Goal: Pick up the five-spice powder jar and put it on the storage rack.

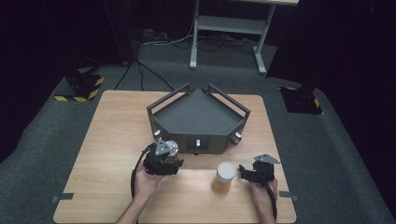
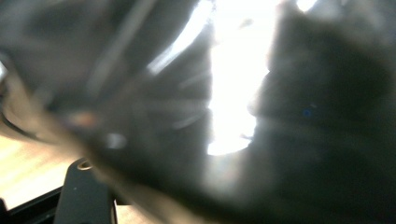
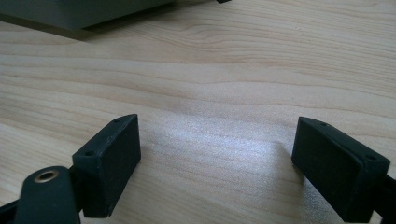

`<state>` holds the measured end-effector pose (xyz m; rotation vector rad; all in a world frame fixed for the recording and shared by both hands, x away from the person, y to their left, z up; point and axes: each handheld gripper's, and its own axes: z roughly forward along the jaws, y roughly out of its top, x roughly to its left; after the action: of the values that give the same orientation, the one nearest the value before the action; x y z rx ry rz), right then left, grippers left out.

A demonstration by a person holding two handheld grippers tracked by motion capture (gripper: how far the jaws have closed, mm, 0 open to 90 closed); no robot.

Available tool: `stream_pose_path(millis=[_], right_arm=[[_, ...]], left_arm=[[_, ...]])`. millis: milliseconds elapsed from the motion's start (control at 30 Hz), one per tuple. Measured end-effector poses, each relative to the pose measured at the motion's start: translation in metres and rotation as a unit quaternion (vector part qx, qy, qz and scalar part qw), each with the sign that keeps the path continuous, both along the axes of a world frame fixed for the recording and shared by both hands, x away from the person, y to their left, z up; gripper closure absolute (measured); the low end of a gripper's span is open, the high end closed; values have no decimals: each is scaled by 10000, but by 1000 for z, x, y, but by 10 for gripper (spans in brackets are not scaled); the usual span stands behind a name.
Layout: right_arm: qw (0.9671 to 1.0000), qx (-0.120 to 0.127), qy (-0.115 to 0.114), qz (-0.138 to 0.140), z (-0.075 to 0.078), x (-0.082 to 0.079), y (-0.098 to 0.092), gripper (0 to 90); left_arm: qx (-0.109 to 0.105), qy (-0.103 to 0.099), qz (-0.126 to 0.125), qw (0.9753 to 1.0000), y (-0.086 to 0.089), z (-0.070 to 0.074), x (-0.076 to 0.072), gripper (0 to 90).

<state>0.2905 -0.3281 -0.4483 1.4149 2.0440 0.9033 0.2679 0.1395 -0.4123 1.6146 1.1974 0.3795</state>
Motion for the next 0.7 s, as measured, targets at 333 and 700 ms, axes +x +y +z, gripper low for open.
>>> stream_pose_path(millis=[333, 700], right_arm=[[10000, 3, 5, 3, 0, 0, 0, 154], [10000, 3, 5, 8, 0, 0, 0, 153]], left_arm=[[-237, -152, -53, 9996, -4, 38, 14, 309], [-285, -213, 71, 9993, -11, 70, 36, 309]])
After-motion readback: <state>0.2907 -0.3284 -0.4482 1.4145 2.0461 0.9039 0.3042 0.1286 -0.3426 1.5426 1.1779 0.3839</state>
